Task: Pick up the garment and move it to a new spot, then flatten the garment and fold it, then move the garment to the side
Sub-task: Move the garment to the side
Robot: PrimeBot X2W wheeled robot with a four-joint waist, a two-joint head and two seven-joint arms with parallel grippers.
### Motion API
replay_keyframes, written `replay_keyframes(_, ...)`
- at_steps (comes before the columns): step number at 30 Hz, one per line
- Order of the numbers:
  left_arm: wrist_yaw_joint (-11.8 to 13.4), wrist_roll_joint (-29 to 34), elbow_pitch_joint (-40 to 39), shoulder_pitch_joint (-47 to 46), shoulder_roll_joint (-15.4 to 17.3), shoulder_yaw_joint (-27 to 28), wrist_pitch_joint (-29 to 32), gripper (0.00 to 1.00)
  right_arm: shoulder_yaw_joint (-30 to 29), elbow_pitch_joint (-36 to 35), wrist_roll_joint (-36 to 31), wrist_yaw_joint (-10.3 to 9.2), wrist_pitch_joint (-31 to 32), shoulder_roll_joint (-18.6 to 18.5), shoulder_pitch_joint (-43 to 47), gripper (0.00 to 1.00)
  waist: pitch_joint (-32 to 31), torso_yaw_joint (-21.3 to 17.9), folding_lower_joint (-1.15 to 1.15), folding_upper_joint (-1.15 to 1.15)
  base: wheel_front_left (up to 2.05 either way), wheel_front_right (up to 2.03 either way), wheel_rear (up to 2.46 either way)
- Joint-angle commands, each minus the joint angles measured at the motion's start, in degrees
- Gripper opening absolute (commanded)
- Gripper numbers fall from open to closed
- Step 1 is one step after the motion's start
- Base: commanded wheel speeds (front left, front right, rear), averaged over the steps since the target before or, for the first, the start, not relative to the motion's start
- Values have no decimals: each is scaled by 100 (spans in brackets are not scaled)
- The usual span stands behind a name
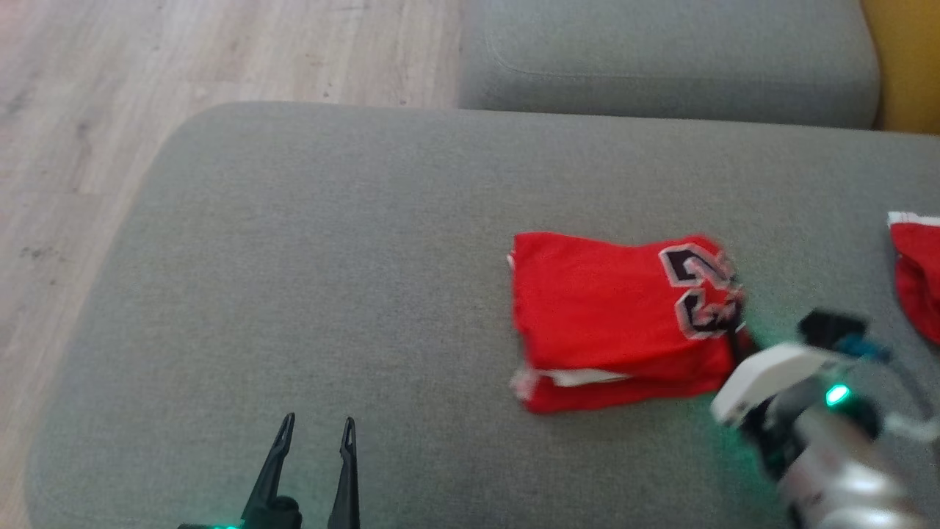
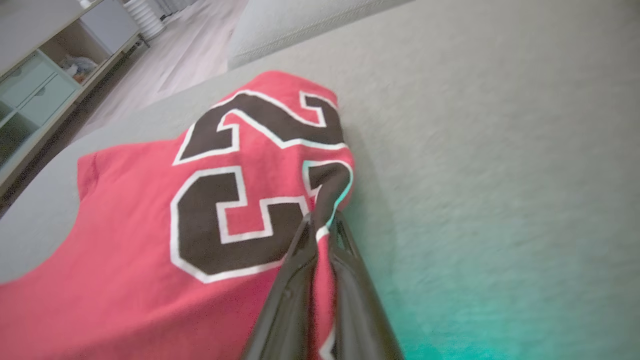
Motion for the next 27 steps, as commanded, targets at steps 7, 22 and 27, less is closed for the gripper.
replay_keyframes(7, 67, -45, -330, -396, -47, 63, -55, 100, 254, -119, -221, 39, -43, -1004, -1287, 0, 611, -278, 0, 0, 0, 0, 0)
replay_keyframes(22, 146, -57, -462, -823, -49, -26, -55, 100, 245, 175, -592, 39, 296, -2475, -2566, 0, 1336, -814, 0, 0, 0, 0, 0)
replay_keyframes(27, 115, -36, -449, -918, -49, -55, -55, 100, 62, 441, -627, 39, 377, -2778, -2627, 0, 1405, -1010, 0, 0, 0, 0, 0)
